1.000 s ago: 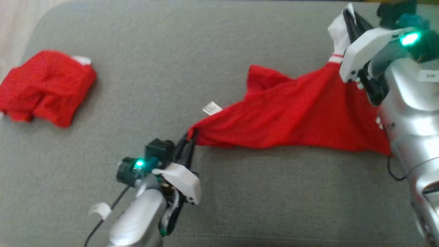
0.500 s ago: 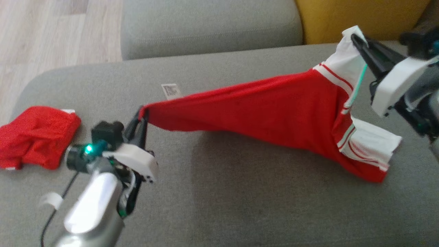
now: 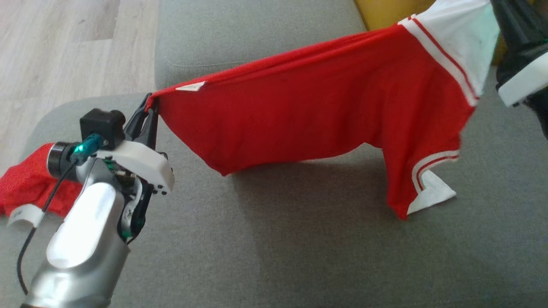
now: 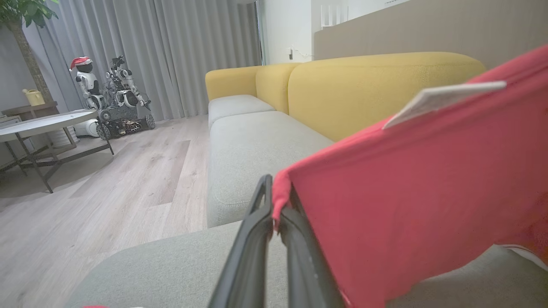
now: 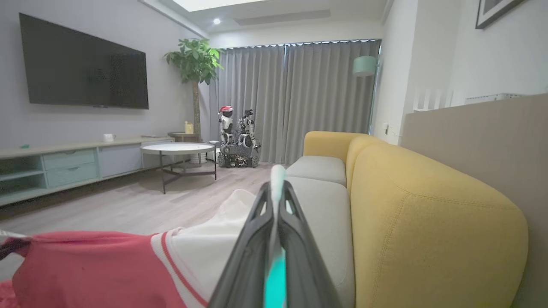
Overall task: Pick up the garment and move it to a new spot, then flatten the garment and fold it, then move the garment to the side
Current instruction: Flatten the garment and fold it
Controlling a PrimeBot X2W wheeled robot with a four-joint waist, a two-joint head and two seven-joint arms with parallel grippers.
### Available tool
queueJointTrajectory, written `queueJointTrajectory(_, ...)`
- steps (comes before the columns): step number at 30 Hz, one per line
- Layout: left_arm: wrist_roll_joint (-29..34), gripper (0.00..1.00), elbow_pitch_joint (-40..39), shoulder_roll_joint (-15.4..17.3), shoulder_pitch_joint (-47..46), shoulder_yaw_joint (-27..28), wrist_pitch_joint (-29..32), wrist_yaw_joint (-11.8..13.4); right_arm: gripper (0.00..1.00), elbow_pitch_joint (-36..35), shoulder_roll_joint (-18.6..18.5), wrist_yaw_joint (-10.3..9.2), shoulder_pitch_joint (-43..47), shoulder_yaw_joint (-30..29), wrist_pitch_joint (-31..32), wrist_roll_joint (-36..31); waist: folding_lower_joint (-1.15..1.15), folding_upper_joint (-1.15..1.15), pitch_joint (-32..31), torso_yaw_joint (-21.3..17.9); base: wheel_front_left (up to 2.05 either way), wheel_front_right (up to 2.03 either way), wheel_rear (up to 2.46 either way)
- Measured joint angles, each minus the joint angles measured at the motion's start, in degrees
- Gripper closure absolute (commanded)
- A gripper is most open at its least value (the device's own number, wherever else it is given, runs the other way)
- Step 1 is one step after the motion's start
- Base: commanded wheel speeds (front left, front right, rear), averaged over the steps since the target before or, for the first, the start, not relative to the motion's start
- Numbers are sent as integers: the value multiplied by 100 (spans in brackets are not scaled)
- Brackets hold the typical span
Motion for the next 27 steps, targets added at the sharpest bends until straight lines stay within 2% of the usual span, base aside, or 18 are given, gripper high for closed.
queueJointTrajectory(6, -121, 100, -164, 19, -10, 31, 116, 36, 100, 237, 433, 0, 1, -522, 47, 411, 0, 0, -20, 106, 0, 0, 0)
queueJointTrajectory(10, -230, 100, -219, 8, -5, 19, 244, 29, 100, 448, 566, 0, 22, -739, 253, 576, 0, 0, 10, 159, 0, 0, 0)
queueJointTrajectory(13, -263, 100, -209, 19, -4, -48, 352, -36, 100, 579, 597, 0, 29, -744, 427, 525, 0, 0, 91, 159, 0, 0, 0)
queueJointTrajectory(16, -320, 100, 31, 40, -115, -141, 548, -245, 100, 827, 745, 0, -86, -598, 536, 421, 0, 0, 257, 124, 0, 0, 0)
queueJointTrajectory(20, -355, 100, 578, 21, -881, -118, 670, -448, 100, 1343, 921, 0, -743, -236, 560, 197, 0, 0, 493, 72, 0, 0, 0)
queueJointTrajectory(23, -345, 100, 1073, -91, -1856, -46, 560, -475, 100, 1794, 992, 0, -1545, -86, 155, -41, 0, 0, 728, 51, 0, 0, 0)
queueJointTrajectory(27, -172, 100, 1673, -268, -3132, 126, -71, -399, 100, 2442, 1096, 0, -2645, 7, -879, -567, 0, 0, 1043, 56, 0, 0, 0)
